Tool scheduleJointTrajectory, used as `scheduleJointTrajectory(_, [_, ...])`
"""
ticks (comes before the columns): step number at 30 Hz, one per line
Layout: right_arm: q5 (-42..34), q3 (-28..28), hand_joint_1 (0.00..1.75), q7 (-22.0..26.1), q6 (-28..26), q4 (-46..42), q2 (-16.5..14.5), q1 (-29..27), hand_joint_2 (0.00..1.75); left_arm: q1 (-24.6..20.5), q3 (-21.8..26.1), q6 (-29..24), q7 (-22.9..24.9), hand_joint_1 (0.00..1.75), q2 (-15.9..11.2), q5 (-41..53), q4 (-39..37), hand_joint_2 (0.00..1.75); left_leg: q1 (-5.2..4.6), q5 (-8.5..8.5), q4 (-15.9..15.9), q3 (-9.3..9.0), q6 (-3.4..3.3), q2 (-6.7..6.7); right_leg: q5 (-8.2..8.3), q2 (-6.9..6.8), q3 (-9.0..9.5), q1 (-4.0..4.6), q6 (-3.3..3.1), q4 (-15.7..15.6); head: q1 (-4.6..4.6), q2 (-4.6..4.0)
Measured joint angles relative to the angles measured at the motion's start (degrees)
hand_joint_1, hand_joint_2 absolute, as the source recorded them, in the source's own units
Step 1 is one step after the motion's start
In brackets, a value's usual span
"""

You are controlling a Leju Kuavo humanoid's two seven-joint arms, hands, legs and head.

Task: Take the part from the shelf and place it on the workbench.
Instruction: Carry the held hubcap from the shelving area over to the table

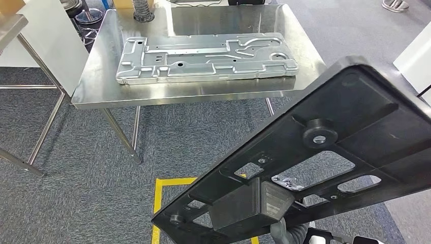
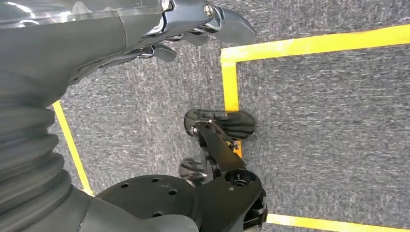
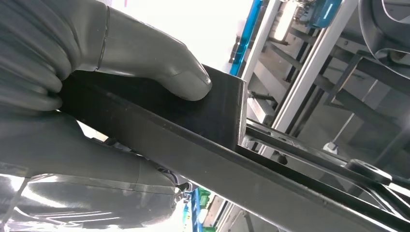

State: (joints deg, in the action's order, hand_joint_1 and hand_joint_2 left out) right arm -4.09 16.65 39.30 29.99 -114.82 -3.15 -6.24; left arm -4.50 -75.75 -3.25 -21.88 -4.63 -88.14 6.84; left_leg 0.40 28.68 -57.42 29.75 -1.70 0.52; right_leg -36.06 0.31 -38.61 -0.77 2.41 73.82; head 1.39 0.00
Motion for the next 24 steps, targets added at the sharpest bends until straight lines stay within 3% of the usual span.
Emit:
scheduleJointTrajectory(1, [0.05,-0.03,1.75,-0.01,-0.21,0.01,0.00,0.07,1.75,0.03,-0.07,0.04,0.02,0.00,-0.02,-0.03,0.00,1.75,-0.03,0.61,0.00,-0.80,0.06,0.05,0.89,0.00,-0.57,0.02,-0.08,-1.31,-0.01,0.00])
scheduleJointTrajectory(4, [0.04,-0.10,1.75,-0.01,-0.73,0.09,0.01,0.56,1.75,-0.03,-0.29,0.26,0.03,0.00,-0.04,-0.03,0.00,1.75,-0.17,2.53,0.11,-3.16,0.49,0.14,9.10,-0.18,1.18,0.39,-1.06,-11.41,-0.04,0.00])
scheduleJointTrajectory(5, [0.01,-0.13,1.75,-0.01,-0.94,0.17,0.01,0.76,1.75,-0.13,-0.41,0.33,0.05,0.00,-0.07,-0.03,0.00,1.75,-0.24,3.16,0.28,-3.73,0.80,0.15,10.78,-0.25,1.79,0.59,-1.38,-13.65,-0.05,0.00])
scheduleJointTrajectory(6, [-0.05,-0.15,1.75,-0.01,-1.15,0.25,0.02,0.97,1.75,-0.24,-0.55,0.40,0.07,0.00,-0.13,-0.03,0.00,1.75,-0.29,3.46,0.32,-4.37,1.15,0.14,11.45,-0.25,2.15,0.76,-1.69,-14.77,-0.05,0.00])
scheduleJointTrajectory(9, [-0.37,-0.19,1.75,-0.01,-1.61,0.51,0.03,1.77,1.75,-0.59,-1.01,0.64,0.06,0.00,-0.40,-0.04,0.00,1.75,-0.33,3.06,-0.80,-5.47,2.28,-0.05,10.90,0.03,3.92,0.59,-2.75,-15.77,-0.01,0.00])
scheduleJointTrajectory(11, [-0.85,-0.19,1.75,-0.01,-1.81,0.85,0.07,2.58,1.75,-0.85,-1.27,0.80,0.03,0.00,-0.50,-0.10,0.00,1.75,-0.20,3.54,-5.66,-2.99,2.83,-0.13,10.41,0.03,5.52,0.38,-3.37,-16.18,0.17,0.00])
scheduleJointTrajectory(13, [-1.40,-0.17,1.75,-0.01,-2.05,1.39,0.18,3.44,1.75,-0.89,-1.41,0.89,0.01,0.00,-0.53,-0.20,0.00,1.75,-0.05,6.22,-12.95,2.08,3.33,-0.17,9.34,0.04,6.61,0.39,-3.61,-16.30,0.35,0.00])
scheduleJointTrajectory(15, [-1.74,-0.17,1.75,-0.01,-2.19,1.93,0.30,3.95,1.75,-0.68,-1.47,0.88,0.02,0.00,-0.55,-0.28,0.00,1.75,0.00,8.93,-16.50,6.30,3.53,-0.17,8.20,0.19,7.80,0.41,-3.62,-16.29,0.36,0.00])
scheduleJointTrajectory(16, [-1.84,-0.17,1.75,-0.01,-2.22,2.16,0.36,4.11,1.75,-0.58,-1.48,0.88,0.03,0.00,-0.58,-0.29,0.00,1.75,0.00,8.74,-15.62,7.25,3.43,-0.17,7.58,0.26,8.58,0.41,-3.55,-16.29,0.35,0.00])
scheduleJointTrajectory(17, [-1.90,-0.17,1.75,-0.01,-2.22,2.36,0.42,4.26,1.75,-0.51,-1.49,0.88,0.03,0.00,-0.62,-0.29,0.00,1.75,-0.01,7.13,-13.11,7.45,3.27,-0.18,6.90,0.30,9.47,0.42,-3.46,-16.29,0.36,0.00])
scheduleJointTrajectory(19, [-2.02,-0.15,1.75,-0.01,-2.21,2.78,0.49,4.60,1.75,-0.27,-1.50,0.89,0.03,0.00,-0.74,-0.38,0.00,1.75,-0.17,0.53,-6.12,6.83,2.72,-0.20,5.48,0.31,11.18,0.49,-3.18,-16.26,0.32,0.00])
scheduleJointTrajectory(21, [-2.21,-0.03,1.75,-0.01,-2.21,3.24,0.56,5.02,1.75,-0.06,-1.50,0.89,0.06,0.00,-0.83,-0.56,0.00,1.75,-0.50,-3.70,-2.40,6.13,2.18,-0.26,4.26,0.45,12.30,0.57,-2.60,-16.44,0.30,-0.01])
scheduleJointTrajectory(24, [-2.83,0.36,1.75,-0.08,-2.27,3.69,0.69,6.31,1.75,-0.27,-1.50,0.90,0.00,0.00,-0.86,-0.93,0.00,1.75,-0.50,-3.46,-1.27,4.43,1.19,-0.16,4.57,0.54,12.94,0.60,-1.48,-15.17,0.28,0.00])
